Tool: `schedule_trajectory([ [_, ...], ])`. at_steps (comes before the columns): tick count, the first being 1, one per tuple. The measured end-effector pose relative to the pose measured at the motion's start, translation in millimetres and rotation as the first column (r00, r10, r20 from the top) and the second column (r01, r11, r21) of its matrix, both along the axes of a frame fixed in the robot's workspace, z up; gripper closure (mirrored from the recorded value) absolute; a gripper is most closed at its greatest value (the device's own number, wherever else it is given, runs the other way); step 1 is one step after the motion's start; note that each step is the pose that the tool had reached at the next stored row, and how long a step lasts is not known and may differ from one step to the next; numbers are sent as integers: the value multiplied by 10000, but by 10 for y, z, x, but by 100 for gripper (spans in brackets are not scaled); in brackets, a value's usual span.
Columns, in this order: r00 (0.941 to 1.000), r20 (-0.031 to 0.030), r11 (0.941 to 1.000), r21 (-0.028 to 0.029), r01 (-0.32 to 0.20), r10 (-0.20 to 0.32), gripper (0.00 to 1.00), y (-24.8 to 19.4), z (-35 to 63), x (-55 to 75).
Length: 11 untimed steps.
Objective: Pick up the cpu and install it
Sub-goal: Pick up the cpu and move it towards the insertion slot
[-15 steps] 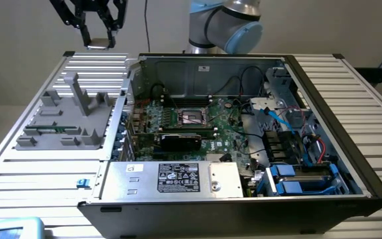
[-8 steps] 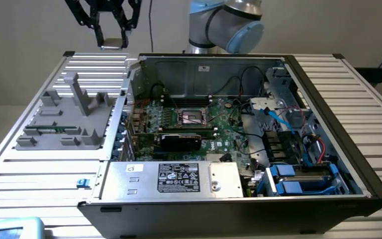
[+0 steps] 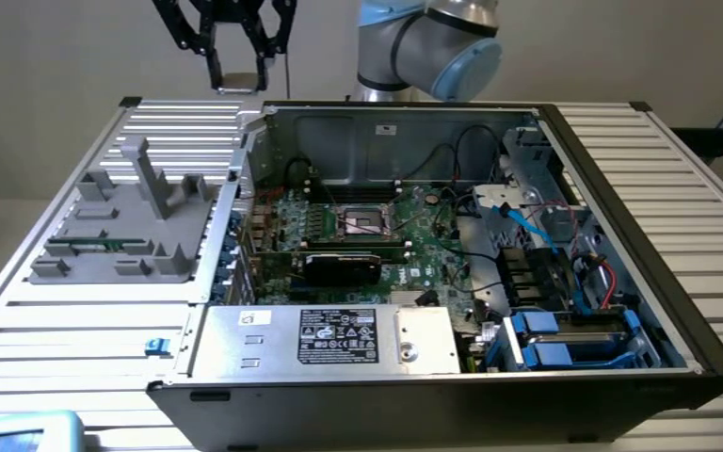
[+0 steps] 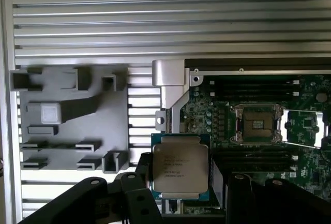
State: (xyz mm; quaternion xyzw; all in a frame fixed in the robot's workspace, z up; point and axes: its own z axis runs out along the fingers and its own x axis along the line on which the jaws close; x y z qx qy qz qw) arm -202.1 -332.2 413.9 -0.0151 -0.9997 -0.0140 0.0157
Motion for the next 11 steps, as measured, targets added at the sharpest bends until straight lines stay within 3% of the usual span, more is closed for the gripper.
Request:
schedule_trajectory([
  [7,10000,26,10000,0,0,0,44,-1,-9,246],
  [11,10000,72,10000,0,0,0,44,-2,-17,362],
])
